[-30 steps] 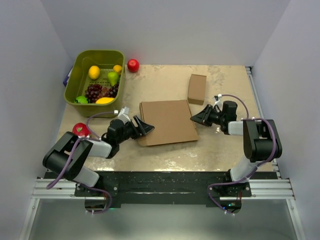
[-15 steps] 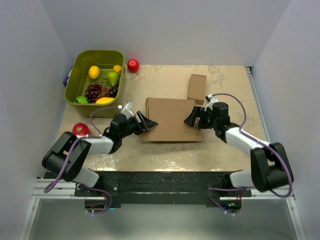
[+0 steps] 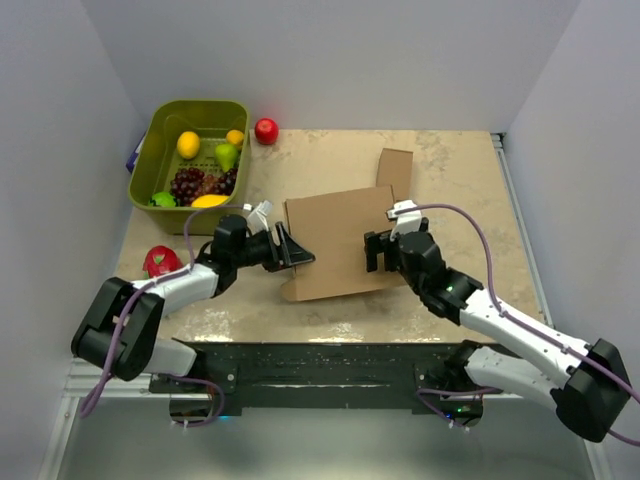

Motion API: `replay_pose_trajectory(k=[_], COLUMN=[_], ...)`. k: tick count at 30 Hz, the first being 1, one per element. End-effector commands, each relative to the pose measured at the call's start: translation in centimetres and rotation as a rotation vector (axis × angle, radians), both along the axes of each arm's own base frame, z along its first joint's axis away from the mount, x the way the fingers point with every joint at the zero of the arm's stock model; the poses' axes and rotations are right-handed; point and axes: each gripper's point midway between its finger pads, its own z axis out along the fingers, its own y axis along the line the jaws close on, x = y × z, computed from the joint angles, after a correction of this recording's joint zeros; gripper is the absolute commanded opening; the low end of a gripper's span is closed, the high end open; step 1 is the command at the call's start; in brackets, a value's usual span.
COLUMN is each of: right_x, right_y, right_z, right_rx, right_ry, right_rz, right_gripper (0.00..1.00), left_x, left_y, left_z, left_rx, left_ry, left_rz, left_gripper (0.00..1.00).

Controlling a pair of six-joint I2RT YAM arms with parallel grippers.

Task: Fold the paper box

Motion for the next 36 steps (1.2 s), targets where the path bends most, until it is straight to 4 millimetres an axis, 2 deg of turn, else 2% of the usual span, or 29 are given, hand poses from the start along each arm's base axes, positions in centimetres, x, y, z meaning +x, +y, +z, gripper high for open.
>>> replay_pose_trajectory(k=[1,3,4,7,9,11,12,16,18,19,21,22,26,28,29,31,35,36], right_x=[-1.3,-0.7,-0.9,-0.3,0.3,0.2,-0.2,-2.4,-3.7,-5.2,-6.2,-8.1,-11.0,-12.3,-12.6,-13.7,-13.9,-13.7], right_y=[5.8,5.7,5.4,4.1,2.8,2.6,2.6,5.2,6.5,8.0,9.0,10.7,13.0,14.0,14.5,15.5,16.1,16.4], right_z=[3.7,3.6,2.8,2.1,2.3,2.8,3.9,7.4,8.0,7.6,7.5,6.8,5.3,5.2,4.3,4.2,2.8,1.6], right_rx=[0.11,0.123,0.101,0.074,0.057,0.066,0.09,0.182,0.151,0.125,0.067,0.038,-0.113,-0.15,-0.21,-0.233,-0.343,-0.386], right_ry=[-0.059,-0.024,0.006,0.011,-0.001,-0.011,-0.036,-0.147,-0.178,-0.173,-0.206,-0.206,-0.27,-0.3,-0.311,-0.341,-0.395,-0.394], right_rz=[0.183,0.121,0.117,0.028,-0.029,-0.014,0.013,0.215,0.279,0.337,0.36,0.422,0.485,0.492,0.504,0.525,0.506,0.502], right_gripper=[0.99,0.99,0.99,0.99,0.99,0.99,0.99,0.99,0.99,0.99,0.99,0.99,0.99,0.99,0.99,0.99,0.99,0.99], left_x=[-0.2,-0.5,-0.7,-1.3,-1.6,-2.0,-2.2,-3.2,-3.4,-3.6,-4.0,-3.9,-4.3,-4.6,-4.7,-4.9,-5.8,-5.9], left_y=[0.1,0.4,0.6,1.6,2.2,2.7,2.9,2.8,2.8,2.8,2.8,3.1,4.0,4.4,4.6,5.0,4.8,4.7], left_z=[-0.3,0.4,0.4,0.6,0.7,0.4,0.2,0.0,-0.2,0.0,0.1,0.2,-0.3,-0.3,-0.2,-0.2,-0.4,-0.1], left_rx=[0.092,0.089,0.096,0.109,0.107,0.106,0.107,0.08,0.074,0.062,0.038,0.027,0.031,0.017,0.007,-0.015,-0.055,-0.074], left_ry=[-0.001,-0.032,-0.033,-0.049,-0.051,-0.033,-0.022,0.031,0.074,0.089,0.136,0.149,0.225,0.252,0.261,0.287,0.341,0.352], left_rz=[-0.018,-0.023,-0.016,-0.001,0.012,0.013,0.012,-0.015,-0.027,-0.04,-0.055,-0.046,-0.055,-0.058,-0.058,-0.058,-0.084,-0.088], left_gripper=[0.24,0.22,0.22,0.19,0.18,0.17,0.16,0.14,0.14,0.13,0.13,0.12,0.11,0.11,0.1,0.1,0.08,0.08])
